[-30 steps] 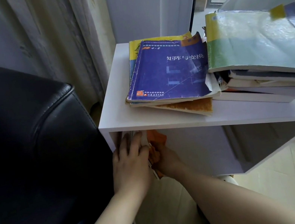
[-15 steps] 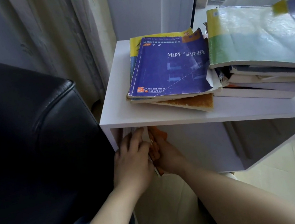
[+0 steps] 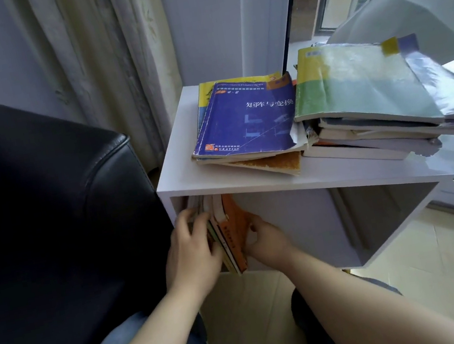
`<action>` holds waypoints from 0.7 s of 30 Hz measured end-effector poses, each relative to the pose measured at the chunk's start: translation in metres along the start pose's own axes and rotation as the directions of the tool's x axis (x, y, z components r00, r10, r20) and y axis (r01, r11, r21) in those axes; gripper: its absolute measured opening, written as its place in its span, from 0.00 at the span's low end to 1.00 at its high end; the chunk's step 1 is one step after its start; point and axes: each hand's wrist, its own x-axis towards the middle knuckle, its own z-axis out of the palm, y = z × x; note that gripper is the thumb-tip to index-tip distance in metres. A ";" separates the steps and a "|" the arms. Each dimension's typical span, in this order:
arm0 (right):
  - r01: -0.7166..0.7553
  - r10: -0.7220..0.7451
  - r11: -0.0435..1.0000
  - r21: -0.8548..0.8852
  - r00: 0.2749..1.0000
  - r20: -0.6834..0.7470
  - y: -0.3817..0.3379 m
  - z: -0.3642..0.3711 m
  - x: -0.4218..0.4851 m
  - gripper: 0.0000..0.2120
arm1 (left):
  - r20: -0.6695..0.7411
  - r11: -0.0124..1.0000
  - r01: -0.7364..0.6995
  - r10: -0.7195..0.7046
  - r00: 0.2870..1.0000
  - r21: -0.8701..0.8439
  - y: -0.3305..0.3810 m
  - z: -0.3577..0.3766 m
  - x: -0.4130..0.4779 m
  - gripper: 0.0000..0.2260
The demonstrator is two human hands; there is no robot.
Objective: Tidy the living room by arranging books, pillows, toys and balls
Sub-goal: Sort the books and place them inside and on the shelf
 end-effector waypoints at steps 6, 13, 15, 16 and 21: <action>0.029 -0.031 0.999 -0.012 0.989 -0.142 -0.015 -0.017 -0.034 0.15 | 0.042 0.994 -0.003 0.008 0.999 -0.110 0.013 -0.028 -0.006 0.19; 0.157 -0.191 0.981 -0.118 0.906 -0.378 -0.055 -0.069 -0.067 0.13 | 0.045 0.960 -0.278 0.279 0.959 -0.026 0.062 -0.090 0.009 0.10; 0.176 -0.225 0.972 -0.153 0.878 -0.422 -0.065 -0.083 -0.073 0.13 | 0.059 0.946 -0.322 0.320 0.946 0.035 0.074 -0.100 0.017 0.11; 0.184 -0.245 0.967 -0.177 0.863 -0.442 -0.068 -0.088 -0.075 0.13 | 0.073 0.938 -0.342 0.337 0.939 0.060 0.077 -0.102 0.019 0.12; 0.129 -0.377 0.880 -0.456 0.775 -0.507 -0.082 -0.133 -0.079 0.14 | 0.212 0.850 -0.439 0.390 0.896 0.290 0.105 -0.109 0.036 0.16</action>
